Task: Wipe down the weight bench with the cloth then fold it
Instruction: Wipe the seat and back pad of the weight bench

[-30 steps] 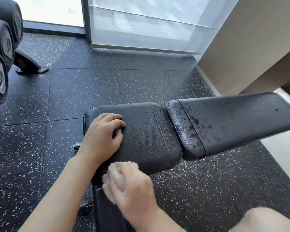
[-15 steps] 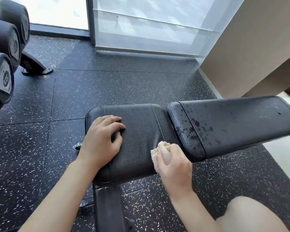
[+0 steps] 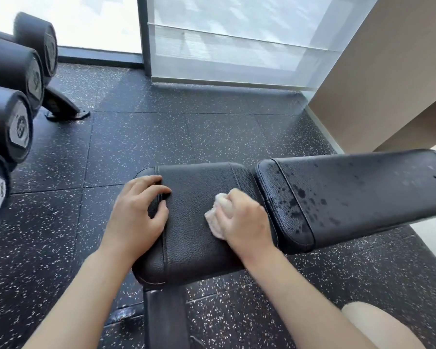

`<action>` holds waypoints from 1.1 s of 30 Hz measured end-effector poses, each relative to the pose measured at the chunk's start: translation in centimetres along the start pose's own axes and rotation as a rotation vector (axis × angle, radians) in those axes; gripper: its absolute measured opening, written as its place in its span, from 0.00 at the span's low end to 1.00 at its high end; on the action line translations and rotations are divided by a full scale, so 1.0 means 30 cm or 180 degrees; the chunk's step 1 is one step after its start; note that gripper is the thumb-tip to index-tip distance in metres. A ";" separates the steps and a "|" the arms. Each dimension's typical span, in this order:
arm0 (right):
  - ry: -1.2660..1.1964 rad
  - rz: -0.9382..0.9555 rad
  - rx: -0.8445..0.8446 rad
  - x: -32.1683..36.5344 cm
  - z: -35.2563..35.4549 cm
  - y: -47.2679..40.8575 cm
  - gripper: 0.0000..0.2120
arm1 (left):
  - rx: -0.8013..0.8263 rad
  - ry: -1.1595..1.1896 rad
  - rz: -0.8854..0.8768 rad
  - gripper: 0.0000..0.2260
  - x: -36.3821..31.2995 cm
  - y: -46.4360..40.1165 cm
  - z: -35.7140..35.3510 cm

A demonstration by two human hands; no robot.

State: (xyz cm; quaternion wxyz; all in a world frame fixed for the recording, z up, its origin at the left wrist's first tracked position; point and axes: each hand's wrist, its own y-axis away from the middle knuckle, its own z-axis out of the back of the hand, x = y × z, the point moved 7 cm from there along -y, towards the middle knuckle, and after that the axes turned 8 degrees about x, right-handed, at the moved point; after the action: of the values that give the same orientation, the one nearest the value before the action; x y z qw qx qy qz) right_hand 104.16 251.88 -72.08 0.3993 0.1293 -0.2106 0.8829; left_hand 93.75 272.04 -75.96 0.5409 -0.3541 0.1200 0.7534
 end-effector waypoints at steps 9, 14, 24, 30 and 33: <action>0.0254 -0.0848 0.0467 -0.121 -0.113 -0.430 0.11 | 0.0353 0.0225 0.0175 0.11 0.048 0.040 0.052; 0.0369 -0.0782 0.0793 0.027 -0.207 -0.505 0.10 | 0.0452 0.0290 0.0357 0.10 0.089 0.072 0.101; 0.0200 0.0118 0.0899 0.459 -0.326 -0.372 0.11 | 0.0016 0.0201 0.1084 0.08 0.218 0.101 0.235; 0.0646 0.1075 0.0998 0.571 -0.335 -0.094 0.12 | -0.0084 0.0272 0.1495 0.10 0.230 0.109 0.250; 0.0536 0.1454 0.0853 0.563 -0.266 0.040 0.19 | -0.0040 0.0315 0.1390 0.10 0.215 0.105 0.236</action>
State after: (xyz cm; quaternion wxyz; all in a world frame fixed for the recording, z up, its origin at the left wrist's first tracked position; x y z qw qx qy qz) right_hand 91.83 265.95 -72.72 0.1853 0.0563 -0.0817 0.9777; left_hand 87.00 279.53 -75.77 0.3561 -0.3596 0.2155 0.8351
